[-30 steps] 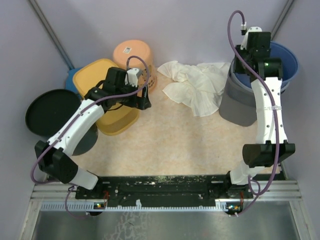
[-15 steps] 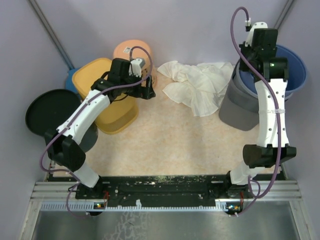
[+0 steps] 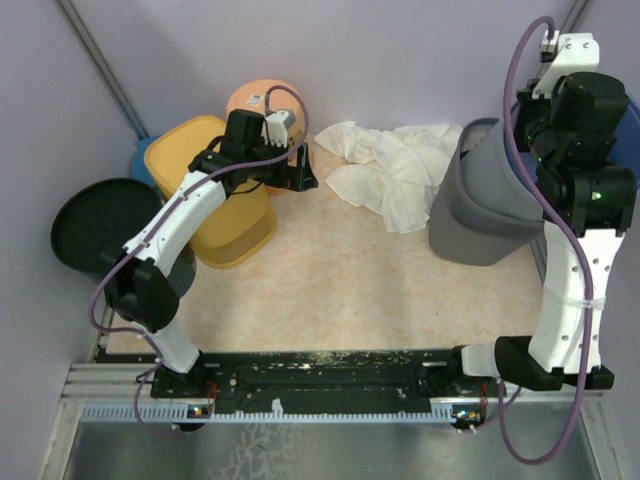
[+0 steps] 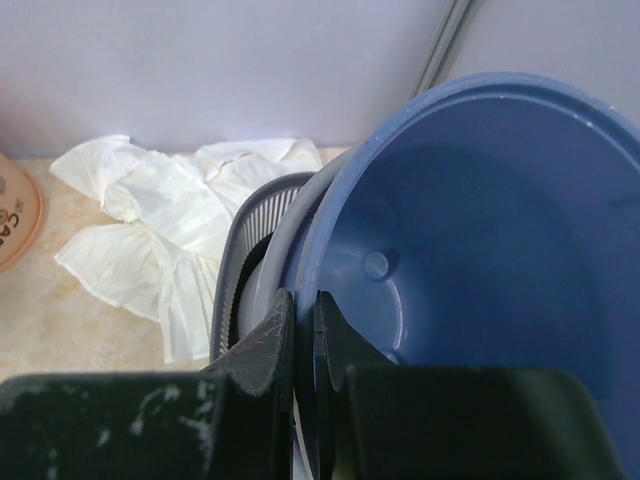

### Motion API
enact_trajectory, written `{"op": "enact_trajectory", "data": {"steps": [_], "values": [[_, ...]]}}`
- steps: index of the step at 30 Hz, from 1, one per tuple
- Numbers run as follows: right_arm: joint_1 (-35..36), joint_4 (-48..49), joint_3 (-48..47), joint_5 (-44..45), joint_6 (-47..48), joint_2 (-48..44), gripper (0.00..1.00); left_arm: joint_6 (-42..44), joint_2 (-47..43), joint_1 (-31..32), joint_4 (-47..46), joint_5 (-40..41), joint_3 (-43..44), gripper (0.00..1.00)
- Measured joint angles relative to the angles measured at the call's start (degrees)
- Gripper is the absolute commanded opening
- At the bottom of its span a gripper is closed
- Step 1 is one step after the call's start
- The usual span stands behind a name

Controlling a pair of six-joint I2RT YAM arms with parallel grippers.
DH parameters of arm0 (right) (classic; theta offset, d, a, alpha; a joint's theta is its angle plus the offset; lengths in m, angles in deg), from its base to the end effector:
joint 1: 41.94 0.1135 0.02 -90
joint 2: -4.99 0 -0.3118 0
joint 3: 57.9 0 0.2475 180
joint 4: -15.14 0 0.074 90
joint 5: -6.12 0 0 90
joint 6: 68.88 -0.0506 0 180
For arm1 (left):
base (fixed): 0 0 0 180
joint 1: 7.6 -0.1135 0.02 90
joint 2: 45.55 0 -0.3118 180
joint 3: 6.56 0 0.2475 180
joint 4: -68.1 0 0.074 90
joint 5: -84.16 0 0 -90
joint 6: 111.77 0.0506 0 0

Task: Turn the large container upside down

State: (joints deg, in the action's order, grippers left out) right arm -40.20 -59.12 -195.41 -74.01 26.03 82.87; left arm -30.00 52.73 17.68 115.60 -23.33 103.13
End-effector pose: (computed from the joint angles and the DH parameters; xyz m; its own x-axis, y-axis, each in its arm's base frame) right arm 0.1997 -0.0026 0.6006 -0.2632 -0.0924 -0.9603 0.1138 0.9855 -0.1260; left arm 0.3609 -0.1873 0.3990 -0.6169 0.1404 -0.7744 0.5442 0.7869 -0.2909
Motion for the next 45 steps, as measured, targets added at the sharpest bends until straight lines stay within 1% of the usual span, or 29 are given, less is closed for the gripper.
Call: {"op": "enact_trajectory", "data": {"steps": [5, 10, 13, 16, 19, 21, 25, 29, 32, 36, 39, 45], "values": [[0.0, 1.8, 0.6, -0.3, 1.7, -2.4, 0.0, -1.1, 0.0, 0.2, -0.9, -3.3, 0.4, 1.0], [0.7, 3.7, 2.6, -4.2, 6.2, -2.5, 0.0, -2.3, 0.0, 1.9, -0.9, -5.0, 3.2, 1.0], [5.1, 5.3, 5.9, -4.4, 10.9, -2.9, 0.0, -3.4, 0.0, 4.7, -0.9, -5.8, 6.8, 1.0], [9.8, 5.8, 11.6, -3.9, 15.4, -3.4, 0.0, -5.7, 0.1, 9.2, -1.6, -6.5, 12.0, 0.98], [10.6, 6.9, 16.7, -3.9, 18.0, -3.3, 0.0, -11.1, 0.0, 12.9, -6.5, -8.4, 14.1, 0.9], [10.6, 8.4, 19.7, -3.8, 18.7, -3.4, 0.0, -16.5, -0.2, 14.4, -12.0, -10.5, 12.4, 0.83], [10.6, 10.7, 24.5, -4.1, 19.1, -5.0, 0.0, -29.2, 0.9, 14.5, -23.1, -13.9, 7.1, 0.78], [10.6, 12.6, 27.6, -4.9, 19.3, -8.1, 0.0, -38.9, 6.3, 14.9, -31.2, -16.5, 7.5, 0.73], [10.6, 14.5, 29.6, -5.3, 19.8, -10.7, 0.0, -44.5, 10.9, 16.4, -35.1, -17.9, 8.6, 0.67], [10.6, 16.5, 32.9, -6.1, 21.0, -14.7, 0.0, -49.5, 15.8, 18.6, -38.0, -19.3, 11.0, 0.64], [10.6, 16.7, 33.0, -7.0, 21.6, -15.9, 0.0, -52.4, 18.5, 19.9, -39.7, -20.0, 13.7, 0.61], [10.6, 17.4, 33.1, -8.2, 22.4, -16.0, 0.0, -54.9, 19.3, 20.8, -41.4, -20.1, 17.8, 0.54]]}}
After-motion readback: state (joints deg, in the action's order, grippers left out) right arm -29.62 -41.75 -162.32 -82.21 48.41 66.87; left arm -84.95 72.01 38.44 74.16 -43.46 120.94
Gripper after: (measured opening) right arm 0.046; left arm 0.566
